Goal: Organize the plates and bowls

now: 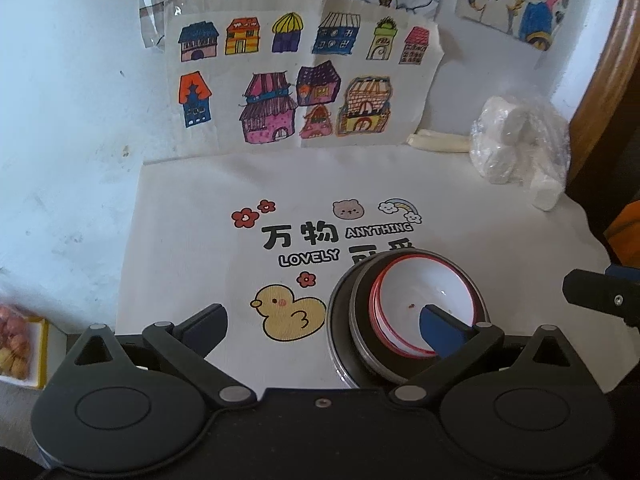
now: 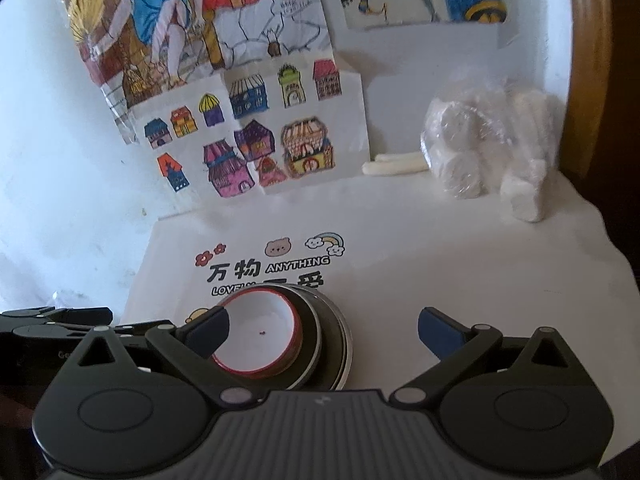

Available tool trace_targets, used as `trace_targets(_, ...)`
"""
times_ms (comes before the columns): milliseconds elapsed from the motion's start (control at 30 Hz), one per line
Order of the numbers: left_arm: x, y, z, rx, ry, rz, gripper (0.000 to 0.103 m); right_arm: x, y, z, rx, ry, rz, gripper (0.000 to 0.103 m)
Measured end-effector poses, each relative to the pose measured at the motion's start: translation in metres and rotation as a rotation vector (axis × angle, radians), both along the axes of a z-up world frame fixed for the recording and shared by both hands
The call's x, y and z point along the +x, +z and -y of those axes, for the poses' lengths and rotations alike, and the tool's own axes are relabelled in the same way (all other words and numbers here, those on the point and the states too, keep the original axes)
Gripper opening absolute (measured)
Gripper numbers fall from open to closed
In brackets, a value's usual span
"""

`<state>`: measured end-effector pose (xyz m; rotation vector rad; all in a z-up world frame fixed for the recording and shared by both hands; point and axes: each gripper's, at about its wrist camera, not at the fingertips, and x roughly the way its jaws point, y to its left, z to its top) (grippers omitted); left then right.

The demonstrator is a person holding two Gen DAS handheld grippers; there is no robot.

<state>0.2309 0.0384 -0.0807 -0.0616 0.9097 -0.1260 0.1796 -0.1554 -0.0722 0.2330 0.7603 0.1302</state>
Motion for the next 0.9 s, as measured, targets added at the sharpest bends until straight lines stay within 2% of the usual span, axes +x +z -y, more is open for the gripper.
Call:
trace_targets(200,-0.015,0.003,-0.005,-0.02,-0.034,0.023,0.102,-0.025,0.01,-0.019,-0.038,-0.014,0.025,0.103)
trace_targets(433,-0.034,0.012,-0.012,-0.025,-0.043,0.072,0.102,-0.042,0.023,-0.021,-0.041,-0.055,0.057,0.103)
trace_targets(633,-0.064,0.026,-0.015,-0.006,-0.018,0.126,0.102,-0.069,0.028,-0.028,-0.039,-0.037,0.097,0.103)
trace_targets(900,-0.119,0.045,-0.016,0.046,-0.002,0.155,0.102,-0.124,0.037,-0.043,-0.017,-0.015,0.142,0.103)
